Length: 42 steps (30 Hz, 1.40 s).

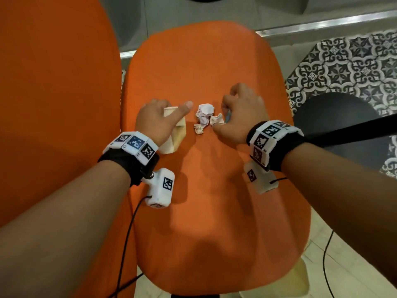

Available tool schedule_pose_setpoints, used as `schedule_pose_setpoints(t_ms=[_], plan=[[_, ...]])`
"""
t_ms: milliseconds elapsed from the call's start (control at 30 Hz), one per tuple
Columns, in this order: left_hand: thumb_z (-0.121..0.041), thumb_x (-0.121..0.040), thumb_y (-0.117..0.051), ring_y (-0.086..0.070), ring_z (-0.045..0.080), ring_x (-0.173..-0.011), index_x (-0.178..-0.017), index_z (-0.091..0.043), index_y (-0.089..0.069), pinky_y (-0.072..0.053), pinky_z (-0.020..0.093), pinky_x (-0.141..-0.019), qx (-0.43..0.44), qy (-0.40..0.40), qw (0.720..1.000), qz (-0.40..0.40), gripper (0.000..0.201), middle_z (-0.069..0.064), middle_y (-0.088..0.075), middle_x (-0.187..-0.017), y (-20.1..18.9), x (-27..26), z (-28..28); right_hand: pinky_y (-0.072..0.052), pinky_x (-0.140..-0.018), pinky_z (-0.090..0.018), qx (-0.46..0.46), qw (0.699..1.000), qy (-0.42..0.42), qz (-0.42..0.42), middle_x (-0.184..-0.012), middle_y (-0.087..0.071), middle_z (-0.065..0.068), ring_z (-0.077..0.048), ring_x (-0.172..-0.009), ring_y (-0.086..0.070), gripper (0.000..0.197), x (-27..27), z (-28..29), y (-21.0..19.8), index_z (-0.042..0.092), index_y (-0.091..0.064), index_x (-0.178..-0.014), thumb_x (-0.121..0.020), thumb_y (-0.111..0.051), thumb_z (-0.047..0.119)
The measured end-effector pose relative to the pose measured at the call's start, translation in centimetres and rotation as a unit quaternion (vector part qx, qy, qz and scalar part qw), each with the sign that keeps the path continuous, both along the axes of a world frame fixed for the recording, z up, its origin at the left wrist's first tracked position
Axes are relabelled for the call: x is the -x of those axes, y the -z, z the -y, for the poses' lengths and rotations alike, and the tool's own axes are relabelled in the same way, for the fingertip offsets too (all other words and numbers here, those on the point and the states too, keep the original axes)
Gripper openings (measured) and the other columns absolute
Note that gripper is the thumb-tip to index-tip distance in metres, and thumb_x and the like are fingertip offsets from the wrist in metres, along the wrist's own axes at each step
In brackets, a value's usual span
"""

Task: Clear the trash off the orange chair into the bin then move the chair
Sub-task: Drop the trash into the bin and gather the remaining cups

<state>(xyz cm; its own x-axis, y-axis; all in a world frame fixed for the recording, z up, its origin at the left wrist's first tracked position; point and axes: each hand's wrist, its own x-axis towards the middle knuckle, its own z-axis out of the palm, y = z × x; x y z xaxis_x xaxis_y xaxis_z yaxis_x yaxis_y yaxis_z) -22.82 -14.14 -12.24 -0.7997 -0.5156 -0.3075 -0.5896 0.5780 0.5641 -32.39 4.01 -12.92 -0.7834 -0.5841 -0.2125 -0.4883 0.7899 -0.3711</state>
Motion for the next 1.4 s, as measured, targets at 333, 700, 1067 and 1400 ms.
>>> schedule_pose_setpoints(t_ms=[333,700,1067,1400], plan=[[-0.061,-0.043,-0.081,-0.049,0.023,-0.089,-0.074,-0.020,-0.049,-0.035,0.030,-0.071,-0.009,0.083,0.996,0.034,0.061,0.001,-0.047,-0.086,2.1,-4.1,-1.4,-0.044,-0.091,-0.046,-0.187,0.974,-0.119,0.040,-0.153,-0.017,-0.008,-0.038,-0.127,-0.032,0.064,-3.0,4.1,3.6,0.047,-0.016,-0.145,-0.087,-0.040,0.063],[-0.066,-0.069,-0.062,-0.036,0.030,-0.118,-0.120,-0.026,-0.049,-0.033,0.037,-0.097,0.006,0.081,0.987,0.136,0.066,0.005,-0.043,-0.121,2.4,-7.9,-1.7,-0.044,-0.081,-0.043,-0.109,0.994,0.003,0.008,-0.134,-0.038,-0.019,-0.040,-0.111,-0.044,0.032,-3.7,1.4,5.0,0.023,-0.045,-0.126,-0.095,-0.042,0.032],[-0.036,-0.052,-0.089,-0.059,0.025,-0.099,-0.108,-0.024,-0.063,-0.053,0.037,-0.085,-0.016,0.071,0.978,0.194,0.062,0.005,-0.059,-0.110,1.8,-9.9,-5.7,-0.043,-0.077,-0.039,-0.112,0.993,-0.022,0.037,-0.124,-0.041,-0.021,-0.039,-0.097,-0.052,0.027,-7.0,-5.3,2.7,0.014,-0.060,-0.110,-0.089,-0.043,0.010],[-0.044,-0.073,-0.072,-0.054,0.023,-0.084,-0.092,-0.011,-0.063,-0.036,0.027,-0.067,0.059,0.013,0.997,-0.039,0.039,0.008,-0.057,-0.097,-2.9,-11.0,-10.7,-0.041,-0.065,-0.035,0.053,0.997,0.048,-0.017,-0.111,-0.046,-0.019,-0.027,-0.077,-0.045,0.016,-11.8,-11.5,-0.5,0.009,-0.062,-0.088,-0.080,-0.055,-0.003]])
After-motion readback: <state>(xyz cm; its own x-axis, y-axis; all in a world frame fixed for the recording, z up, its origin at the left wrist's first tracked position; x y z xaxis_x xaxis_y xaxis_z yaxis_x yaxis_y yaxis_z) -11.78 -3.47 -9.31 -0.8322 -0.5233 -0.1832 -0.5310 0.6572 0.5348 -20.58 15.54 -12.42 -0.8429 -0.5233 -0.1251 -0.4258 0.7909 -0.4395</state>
